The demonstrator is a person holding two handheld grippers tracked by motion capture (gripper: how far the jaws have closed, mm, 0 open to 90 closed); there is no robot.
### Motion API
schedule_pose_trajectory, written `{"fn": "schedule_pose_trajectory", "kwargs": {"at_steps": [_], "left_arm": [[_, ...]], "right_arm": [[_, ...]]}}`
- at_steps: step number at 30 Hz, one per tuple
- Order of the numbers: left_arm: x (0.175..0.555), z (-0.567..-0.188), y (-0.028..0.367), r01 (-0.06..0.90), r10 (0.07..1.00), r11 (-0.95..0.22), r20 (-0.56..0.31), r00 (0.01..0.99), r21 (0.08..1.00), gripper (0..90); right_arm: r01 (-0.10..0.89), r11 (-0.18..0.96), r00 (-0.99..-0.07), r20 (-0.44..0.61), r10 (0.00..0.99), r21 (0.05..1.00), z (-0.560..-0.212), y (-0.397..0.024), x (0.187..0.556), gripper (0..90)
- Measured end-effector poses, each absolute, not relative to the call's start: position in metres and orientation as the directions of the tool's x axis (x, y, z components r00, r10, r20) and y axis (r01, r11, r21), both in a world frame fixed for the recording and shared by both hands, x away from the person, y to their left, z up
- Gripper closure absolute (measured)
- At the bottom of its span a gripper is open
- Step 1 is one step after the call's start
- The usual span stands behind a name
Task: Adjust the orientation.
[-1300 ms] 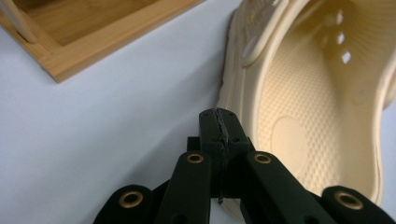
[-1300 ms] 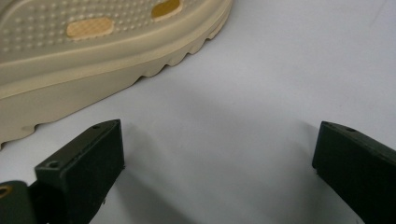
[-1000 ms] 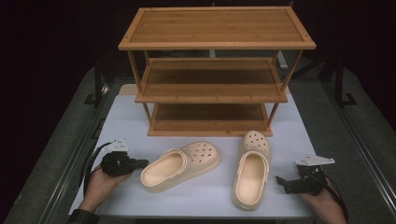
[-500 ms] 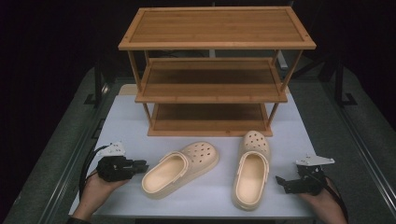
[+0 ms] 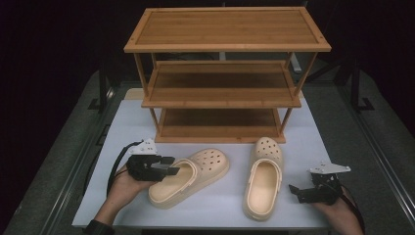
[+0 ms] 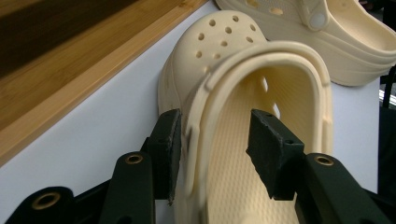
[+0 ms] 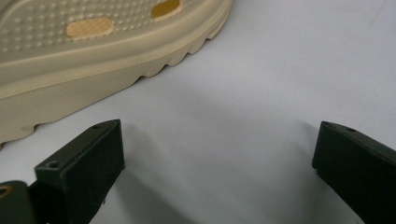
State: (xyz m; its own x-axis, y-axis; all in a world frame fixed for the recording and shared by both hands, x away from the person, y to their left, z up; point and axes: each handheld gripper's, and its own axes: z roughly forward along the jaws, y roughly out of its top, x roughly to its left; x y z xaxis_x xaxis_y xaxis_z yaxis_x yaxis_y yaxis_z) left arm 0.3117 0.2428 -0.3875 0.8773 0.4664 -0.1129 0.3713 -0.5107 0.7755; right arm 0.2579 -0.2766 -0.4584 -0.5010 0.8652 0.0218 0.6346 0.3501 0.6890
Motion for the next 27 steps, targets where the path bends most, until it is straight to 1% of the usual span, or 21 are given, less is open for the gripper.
{"fn": "schedule_pose_trajectory", "kwargs": {"at_steps": [2, 9, 10, 13, 15, 17, 21, 25, 27], "left_arm": [[0.316, -0.387, 0.238, 0.365, 0.461, -0.512, -0.110, 0.881, 0.778, 54.7], [0.326, -0.389, 0.223, 0.348, 0.442, -0.533, -0.096, 0.892, 0.771, 61.0], [0.325, -0.388, 0.223, 0.329, 0.442, -0.548, -0.067, 0.894, 0.769, 62.9], [0.323, -0.386, 0.221, 0.299, 0.441, -0.573, -0.020, 0.897, 0.763, 70.5], [0.321, -0.385, 0.220, 0.291, 0.446, -0.584, 0.000, 0.895, 0.758, 73.1], [0.320, -0.384, 0.219, 0.283, 0.452, -0.591, 0.019, 0.892, 0.755, 74.5], [0.319, -0.383, 0.224, 0.291, 0.470, -0.587, 0.025, 0.882, 0.755, 75.2], [0.317, -0.381, 0.237, 0.311, 0.501, -0.570, 0.022, 0.865, 0.760, 75.9], [0.316, -0.380, 0.245, 0.314, 0.518, -0.574, 0.038, 0.855, 0.757, 75.8]], "right_arm": [[0.635, 0.350, -0.501, 0.022, 0.865, 0.689, -0.458, -0.277, 0.258, 1.7], [0.635, 0.350, -0.501, 0.021, 0.865, 0.689, -0.458, -0.277, 0.258, 1.7], [0.635, 0.350, -0.501, 0.022, 0.865, 0.689, -0.458, -0.277, 0.258, 1.7], [0.635, 0.350, -0.501, 0.022, 0.865, 0.689, -0.458, -0.277, 0.258, 1.7], [0.635, 0.350, -0.501, 0.021, 0.865, 0.689, -0.458, -0.277, 0.258, 1.7], [0.635, 0.350, -0.501, 0.022, 0.865, 0.689, -0.458, -0.277, 0.258, 1.7], [0.635, 0.349, -0.501, 0.023, 0.865, 0.689, -0.458, -0.277, 0.258, 1.7], [0.635, 0.349, -0.501, 0.023, 0.865, 0.689, -0.458, -0.277, 0.258, 1.7], [0.635, 0.349, -0.501, 0.024, 0.865, 0.689, -0.458, -0.277, 0.258, 1.7]]}}
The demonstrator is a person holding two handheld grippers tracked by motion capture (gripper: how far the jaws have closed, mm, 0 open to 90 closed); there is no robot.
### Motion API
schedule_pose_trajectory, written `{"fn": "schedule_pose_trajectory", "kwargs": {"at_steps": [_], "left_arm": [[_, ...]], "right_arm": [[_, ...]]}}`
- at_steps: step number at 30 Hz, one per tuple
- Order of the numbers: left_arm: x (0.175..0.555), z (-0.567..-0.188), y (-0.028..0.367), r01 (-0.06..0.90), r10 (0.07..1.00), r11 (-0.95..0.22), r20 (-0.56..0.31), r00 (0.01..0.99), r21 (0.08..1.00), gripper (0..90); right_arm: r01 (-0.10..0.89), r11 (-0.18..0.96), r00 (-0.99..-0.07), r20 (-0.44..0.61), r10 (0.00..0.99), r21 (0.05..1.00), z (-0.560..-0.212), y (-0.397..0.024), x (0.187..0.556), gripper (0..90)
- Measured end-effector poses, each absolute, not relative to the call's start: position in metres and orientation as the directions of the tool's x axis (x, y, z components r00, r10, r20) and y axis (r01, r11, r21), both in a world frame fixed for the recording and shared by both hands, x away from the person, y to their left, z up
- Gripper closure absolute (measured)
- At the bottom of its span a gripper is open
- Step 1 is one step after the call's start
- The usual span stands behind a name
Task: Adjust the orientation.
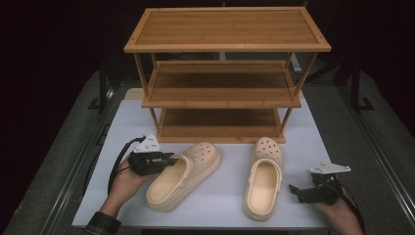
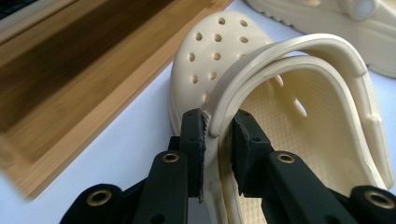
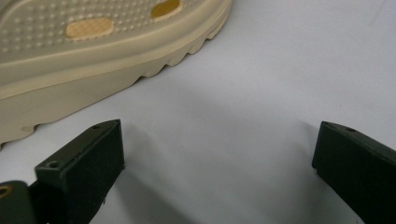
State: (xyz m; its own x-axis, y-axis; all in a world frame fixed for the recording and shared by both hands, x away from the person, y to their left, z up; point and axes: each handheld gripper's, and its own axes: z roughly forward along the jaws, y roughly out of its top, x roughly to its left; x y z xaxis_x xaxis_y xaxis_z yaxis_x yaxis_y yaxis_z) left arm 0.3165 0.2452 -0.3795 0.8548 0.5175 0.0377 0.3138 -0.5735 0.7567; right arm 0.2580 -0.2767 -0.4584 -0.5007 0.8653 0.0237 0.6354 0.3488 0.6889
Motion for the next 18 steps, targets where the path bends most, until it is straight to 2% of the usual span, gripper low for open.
{"fn": "schedule_pose_trajectory", "kwargs": {"at_steps": [9, 18], "left_arm": [[0.315, -0.380, 0.275, 0.368, 0.603, -0.545, 0.047, 0.796, 0.754, 75.6], [0.312, -0.383, 0.273, 0.367, 0.590, -0.541, 0.031, 0.807, 0.756, 73.9]], "right_arm": [[0.637, 0.348, -0.500, 0.025, 0.866, 0.687, -0.458, -0.277, 0.258, 1.7], [0.636, 0.348, -0.500, 0.025, 0.865, 0.689, -0.458, -0.277, 0.258, 1.7]]}}
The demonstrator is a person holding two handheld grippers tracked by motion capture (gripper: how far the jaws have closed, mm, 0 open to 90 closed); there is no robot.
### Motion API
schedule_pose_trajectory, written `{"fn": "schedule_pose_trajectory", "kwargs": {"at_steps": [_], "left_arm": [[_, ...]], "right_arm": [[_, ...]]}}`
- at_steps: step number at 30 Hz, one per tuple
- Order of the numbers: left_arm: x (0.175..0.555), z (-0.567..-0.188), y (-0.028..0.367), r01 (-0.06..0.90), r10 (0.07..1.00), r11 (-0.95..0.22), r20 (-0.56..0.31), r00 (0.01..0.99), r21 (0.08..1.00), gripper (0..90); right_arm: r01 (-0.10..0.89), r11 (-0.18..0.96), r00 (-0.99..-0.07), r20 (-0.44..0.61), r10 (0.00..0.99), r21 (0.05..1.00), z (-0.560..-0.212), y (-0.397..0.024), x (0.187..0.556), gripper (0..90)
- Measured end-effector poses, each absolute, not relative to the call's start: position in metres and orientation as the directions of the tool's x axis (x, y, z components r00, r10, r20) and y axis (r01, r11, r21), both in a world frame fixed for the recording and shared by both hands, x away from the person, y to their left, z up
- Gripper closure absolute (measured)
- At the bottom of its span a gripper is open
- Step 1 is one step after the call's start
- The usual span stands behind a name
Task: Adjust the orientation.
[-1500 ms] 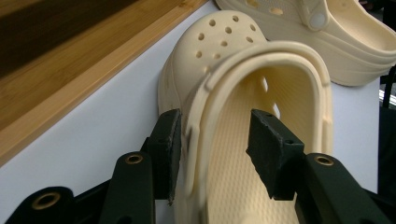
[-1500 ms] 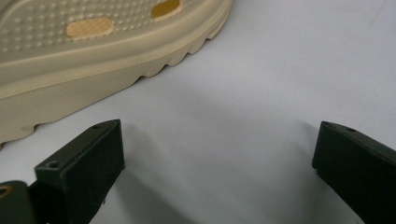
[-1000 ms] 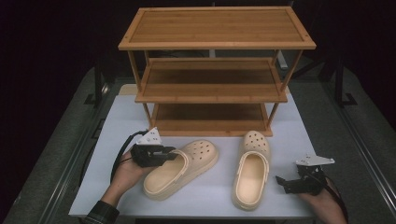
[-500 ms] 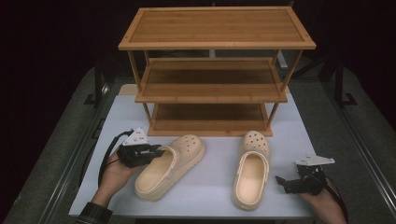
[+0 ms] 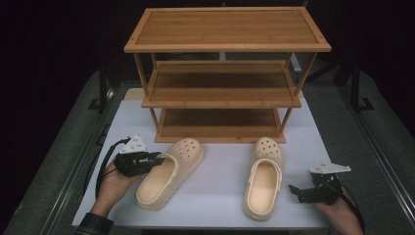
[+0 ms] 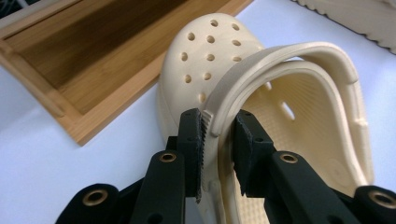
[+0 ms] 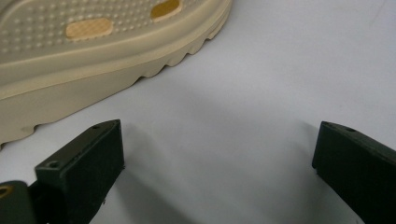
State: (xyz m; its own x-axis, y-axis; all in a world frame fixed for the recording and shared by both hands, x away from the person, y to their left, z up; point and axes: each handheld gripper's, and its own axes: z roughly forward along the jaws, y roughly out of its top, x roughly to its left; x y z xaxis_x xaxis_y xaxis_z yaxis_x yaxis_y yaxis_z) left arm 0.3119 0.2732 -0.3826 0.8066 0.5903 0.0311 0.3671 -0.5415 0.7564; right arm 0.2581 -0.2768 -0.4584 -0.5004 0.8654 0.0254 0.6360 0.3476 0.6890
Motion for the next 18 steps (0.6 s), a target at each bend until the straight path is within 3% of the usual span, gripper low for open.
{"fn": "schedule_pose_trajectory", "kwargs": {"at_steps": [9, 18], "left_arm": [[0.312, -0.383, 0.277, 0.403, 0.589, -0.492, -0.046, 0.807, 0.772, 66.2], [0.311, -0.381, 0.283, 0.428, 0.589, -0.450, -0.101, 0.802, 0.784, 50.1]], "right_arm": [[0.636, 0.348, -0.500, 0.025, 0.865, 0.688, -0.458, -0.277, 0.258, 1.7], [0.636, 0.348, -0.500, 0.025, 0.865, 0.689, -0.458, -0.277, 0.258, 1.7]]}}
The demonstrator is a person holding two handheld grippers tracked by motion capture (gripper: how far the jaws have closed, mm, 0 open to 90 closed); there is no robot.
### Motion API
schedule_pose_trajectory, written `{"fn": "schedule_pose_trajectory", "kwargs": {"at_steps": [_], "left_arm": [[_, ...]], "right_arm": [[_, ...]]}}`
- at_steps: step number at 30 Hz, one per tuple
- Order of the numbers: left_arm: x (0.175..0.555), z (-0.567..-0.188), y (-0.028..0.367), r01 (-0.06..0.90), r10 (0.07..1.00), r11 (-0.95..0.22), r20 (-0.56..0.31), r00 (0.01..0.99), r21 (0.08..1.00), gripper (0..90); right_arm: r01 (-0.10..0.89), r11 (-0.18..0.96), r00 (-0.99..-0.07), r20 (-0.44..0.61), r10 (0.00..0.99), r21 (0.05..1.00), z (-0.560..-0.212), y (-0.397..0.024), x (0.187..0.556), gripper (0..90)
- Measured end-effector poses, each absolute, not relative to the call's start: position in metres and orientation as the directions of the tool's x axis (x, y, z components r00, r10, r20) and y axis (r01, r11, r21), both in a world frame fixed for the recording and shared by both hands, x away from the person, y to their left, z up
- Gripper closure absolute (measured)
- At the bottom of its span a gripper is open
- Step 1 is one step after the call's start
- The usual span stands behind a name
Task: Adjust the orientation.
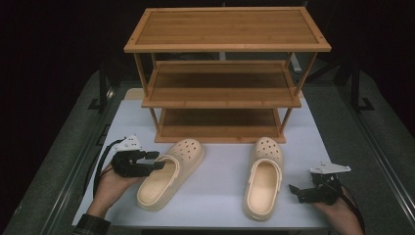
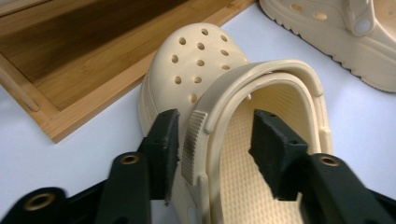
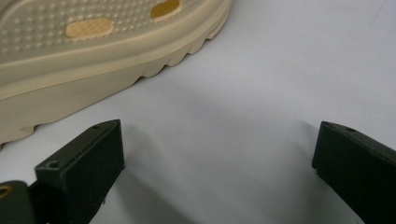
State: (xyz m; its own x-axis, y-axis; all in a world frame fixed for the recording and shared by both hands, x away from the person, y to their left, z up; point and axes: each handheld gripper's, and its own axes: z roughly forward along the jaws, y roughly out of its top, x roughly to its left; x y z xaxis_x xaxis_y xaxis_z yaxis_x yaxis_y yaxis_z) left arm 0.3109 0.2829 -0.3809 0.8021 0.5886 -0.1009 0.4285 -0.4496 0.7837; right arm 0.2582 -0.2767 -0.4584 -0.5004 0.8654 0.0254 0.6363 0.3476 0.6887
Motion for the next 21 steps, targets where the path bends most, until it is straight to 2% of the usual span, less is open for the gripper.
{"fn": "schedule_pose_trajectory", "kwargs": {"at_steps": [12, 21], "left_arm": [[0.300, -0.376, 0.312, 0.442, 0.633, -0.400, -0.107, 0.767, 0.803, 20.5], [0.291, -0.390, 0.350, 0.501, 0.746, -0.401, -0.044, 0.665, 0.767, 5.5]], "right_arm": [[0.636, 0.348, -0.501, 0.025, 0.865, 0.688, -0.458, -0.277, 0.258, 1.7], [0.637, 0.350, -0.501, 0.024, 0.865, 0.687, -0.458, -0.277, 0.258, 1.7]]}}
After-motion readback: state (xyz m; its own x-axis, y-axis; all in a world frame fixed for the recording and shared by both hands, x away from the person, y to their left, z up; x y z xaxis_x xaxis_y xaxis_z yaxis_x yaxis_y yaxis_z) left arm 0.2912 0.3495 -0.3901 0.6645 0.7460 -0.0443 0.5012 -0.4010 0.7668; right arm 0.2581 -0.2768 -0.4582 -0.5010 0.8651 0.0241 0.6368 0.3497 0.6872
